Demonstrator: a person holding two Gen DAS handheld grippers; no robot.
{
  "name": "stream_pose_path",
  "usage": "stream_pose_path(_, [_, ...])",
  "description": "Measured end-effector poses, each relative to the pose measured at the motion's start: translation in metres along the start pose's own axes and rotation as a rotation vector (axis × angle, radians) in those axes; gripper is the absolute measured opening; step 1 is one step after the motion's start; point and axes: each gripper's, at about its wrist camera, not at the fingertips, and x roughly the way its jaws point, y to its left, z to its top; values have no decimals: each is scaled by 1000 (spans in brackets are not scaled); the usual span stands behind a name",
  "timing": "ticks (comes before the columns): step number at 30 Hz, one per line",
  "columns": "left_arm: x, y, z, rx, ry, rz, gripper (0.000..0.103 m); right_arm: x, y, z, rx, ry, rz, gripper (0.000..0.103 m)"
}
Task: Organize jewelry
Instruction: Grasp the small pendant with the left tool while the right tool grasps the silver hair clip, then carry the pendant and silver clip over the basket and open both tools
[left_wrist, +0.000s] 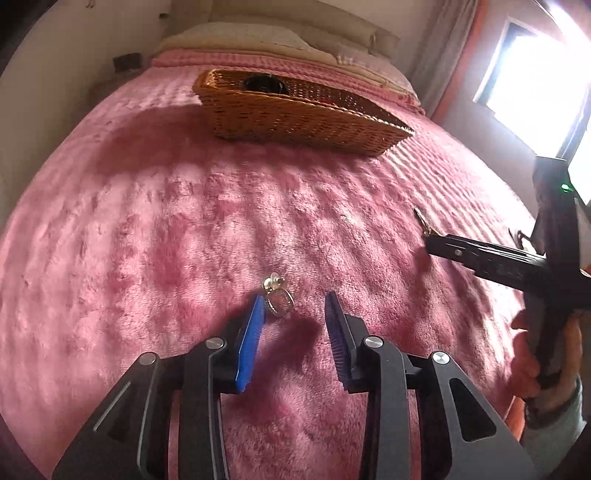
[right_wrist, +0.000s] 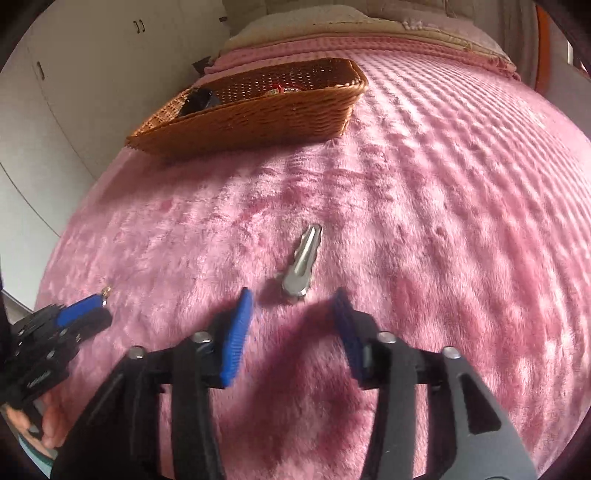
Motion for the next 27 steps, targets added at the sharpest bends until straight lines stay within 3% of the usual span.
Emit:
stream_pose_path(3, [2,5,1,-26,-3,-7,32,5,7,9,-12,-10,-53,50])
stream_pose_path(9, [7,2,9,-24,-18,95,29,14,4,14,2,-22,-75,50])
stream_pose_path(10, [9,0,9,-11,-14,105,29,14,3,15,2,-23,-71,49])
stream_pose_path(12, [10,1,9,-13,-16,114,19,13,1,13,3,-33,-70,36])
stream_pose_path(14, [9,6,8,-34,-18,103,7,10,1,11,5,-38,-63,22])
stream_pose_path(16, [8,13,6,-60,-22,83,1,10,1,9,1,-42,-56,21])
stream_pose_path(27, [-16,10,4,-47,-93,-4,0,-11,25,-5,-108,-98,-24,21])
